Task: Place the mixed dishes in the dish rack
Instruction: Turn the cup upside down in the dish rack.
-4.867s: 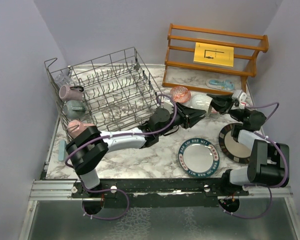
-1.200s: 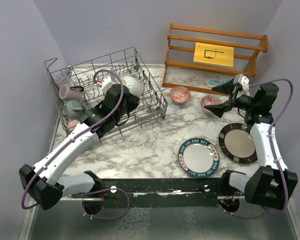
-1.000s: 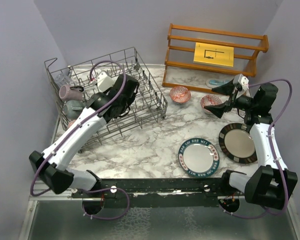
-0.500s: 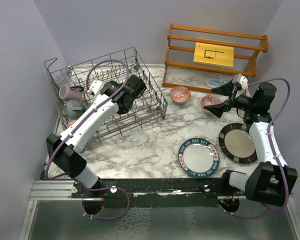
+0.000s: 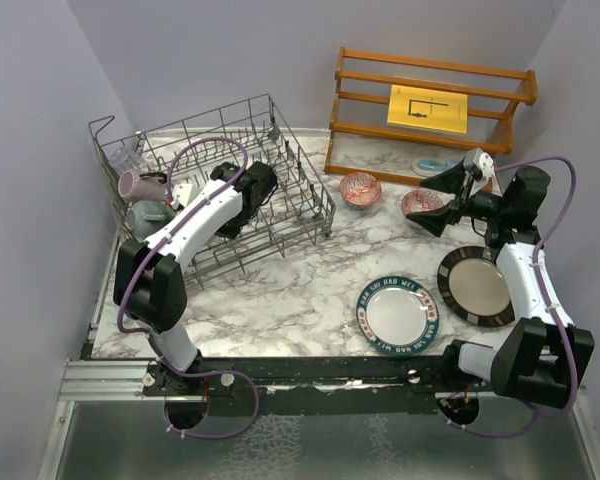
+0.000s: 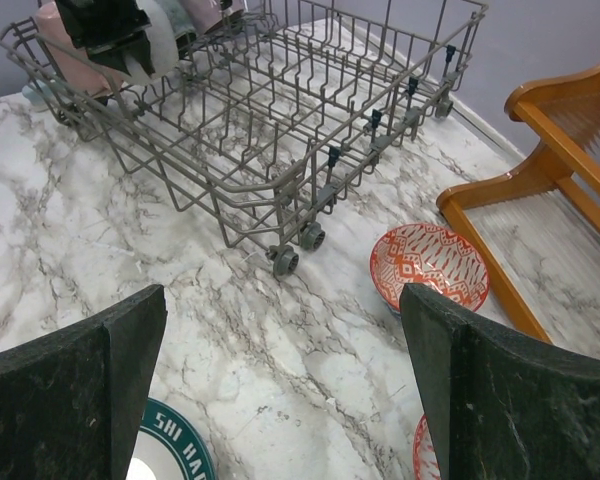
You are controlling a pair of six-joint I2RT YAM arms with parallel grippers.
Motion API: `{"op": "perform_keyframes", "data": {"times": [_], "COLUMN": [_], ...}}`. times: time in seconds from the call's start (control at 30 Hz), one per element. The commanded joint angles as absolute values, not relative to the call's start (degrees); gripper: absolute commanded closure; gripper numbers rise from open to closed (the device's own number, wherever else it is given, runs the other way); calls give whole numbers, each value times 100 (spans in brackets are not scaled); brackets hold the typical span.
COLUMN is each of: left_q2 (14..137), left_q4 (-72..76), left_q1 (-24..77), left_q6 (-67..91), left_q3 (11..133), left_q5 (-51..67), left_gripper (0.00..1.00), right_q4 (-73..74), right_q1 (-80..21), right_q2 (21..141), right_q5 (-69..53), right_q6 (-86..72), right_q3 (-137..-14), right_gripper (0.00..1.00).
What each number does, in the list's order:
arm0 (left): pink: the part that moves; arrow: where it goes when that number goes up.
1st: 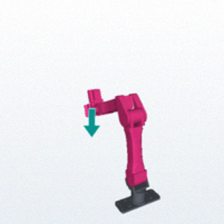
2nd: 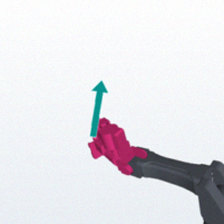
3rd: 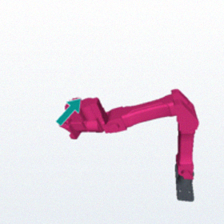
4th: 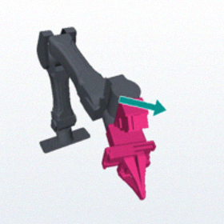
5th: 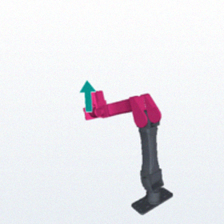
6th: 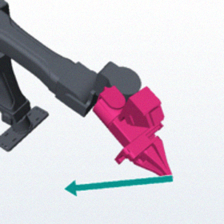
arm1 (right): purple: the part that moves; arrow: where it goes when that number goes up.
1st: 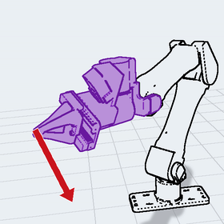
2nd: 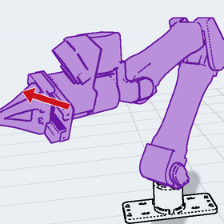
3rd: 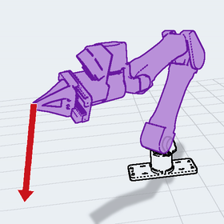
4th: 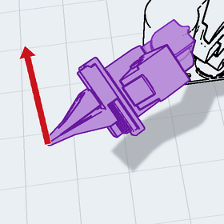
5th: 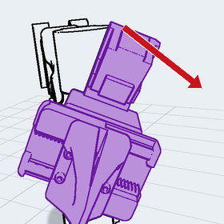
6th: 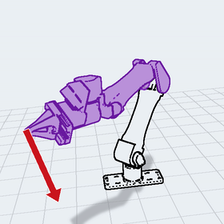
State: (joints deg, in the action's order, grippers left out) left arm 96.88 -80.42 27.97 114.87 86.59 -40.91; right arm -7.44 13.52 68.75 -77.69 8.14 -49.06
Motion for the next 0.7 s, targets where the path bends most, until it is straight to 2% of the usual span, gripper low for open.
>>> {"op": "perform_keyframes", "data": {"times": [0.0,0.27,0.67], "left_q2": [9685,10009,9809], "left_q4": [-8156,-8161,-8128], "left_q1": [2819,3079,2937], "left_q6": [11782,11100,11013], "left_q3": [8779,9183,8280], "left_q5": [-4096,-4286,-4287], "left_gripper": [100,100,100], "right_q4": [-958,-1001,-1089], "right_q1": [1380,1380,1380], "right_q2": [6965,6938,6921], "right_q5": [-7971,-8094,-8105], "right_q6": [682,669,645], "right_q3": [-4828,-4800,-4755], "right_gripper": [0,0,0]}}
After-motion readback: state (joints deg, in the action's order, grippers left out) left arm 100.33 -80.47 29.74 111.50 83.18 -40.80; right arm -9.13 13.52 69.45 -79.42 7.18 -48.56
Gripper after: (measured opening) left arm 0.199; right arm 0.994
